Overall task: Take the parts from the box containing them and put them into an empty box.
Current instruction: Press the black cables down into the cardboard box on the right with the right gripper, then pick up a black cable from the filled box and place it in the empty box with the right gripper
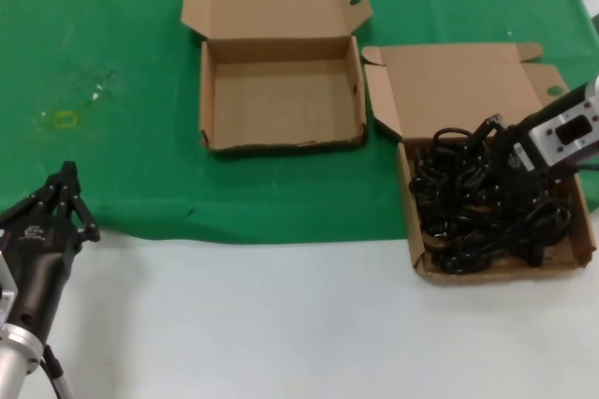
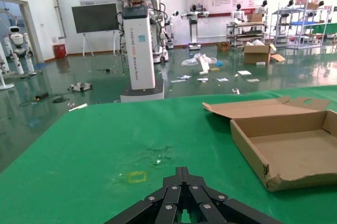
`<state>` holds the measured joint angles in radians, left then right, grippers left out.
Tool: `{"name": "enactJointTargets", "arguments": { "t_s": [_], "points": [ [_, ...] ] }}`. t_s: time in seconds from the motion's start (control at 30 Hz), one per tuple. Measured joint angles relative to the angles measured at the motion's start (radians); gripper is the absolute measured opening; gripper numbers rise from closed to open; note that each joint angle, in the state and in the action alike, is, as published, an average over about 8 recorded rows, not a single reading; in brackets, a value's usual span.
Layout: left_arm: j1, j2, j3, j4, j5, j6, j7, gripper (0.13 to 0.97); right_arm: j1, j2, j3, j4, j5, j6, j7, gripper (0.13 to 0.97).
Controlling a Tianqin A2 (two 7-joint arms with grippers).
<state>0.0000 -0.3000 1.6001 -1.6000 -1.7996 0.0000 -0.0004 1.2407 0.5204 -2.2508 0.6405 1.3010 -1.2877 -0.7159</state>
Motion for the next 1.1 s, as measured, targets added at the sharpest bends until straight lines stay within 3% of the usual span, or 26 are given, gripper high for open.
{"name": "enactJointTargets", "arguments": {
  "t_s": [0.1, 0.37, 0.67, 1.1],
  "points": [
    [0.000, 0.000, 0.000, 0.000, 0.000, 0.000, 0.000, 0.144, -0.003, 0.007, 0.004, 0.022, 0.001, -0.004, 0.017, 0.386],
    [0.000, 0.000, 0.000, 0.000, 0.000, 0.000, 0.000, 0.144, -0.003, 0.035, 0.014, 0.107, 0.000, -0.025, 0.094, 0.251],
    [0.000, 0.000, 0.000, 0.000, 0.000, 0.000, 0.000, 0.144, 0.013, 0.069, 0.026, 0.233, -0.001, -0.068, 0.224, 0.188],
    [0.000, 0.000, 0.000, 0.000, 0.000, 0.000, 0.000, 0.144, 0.074, 0.024, 0.027, 0.272, -0.011, -0.073, 0.326, 0.178]
  ]
}}
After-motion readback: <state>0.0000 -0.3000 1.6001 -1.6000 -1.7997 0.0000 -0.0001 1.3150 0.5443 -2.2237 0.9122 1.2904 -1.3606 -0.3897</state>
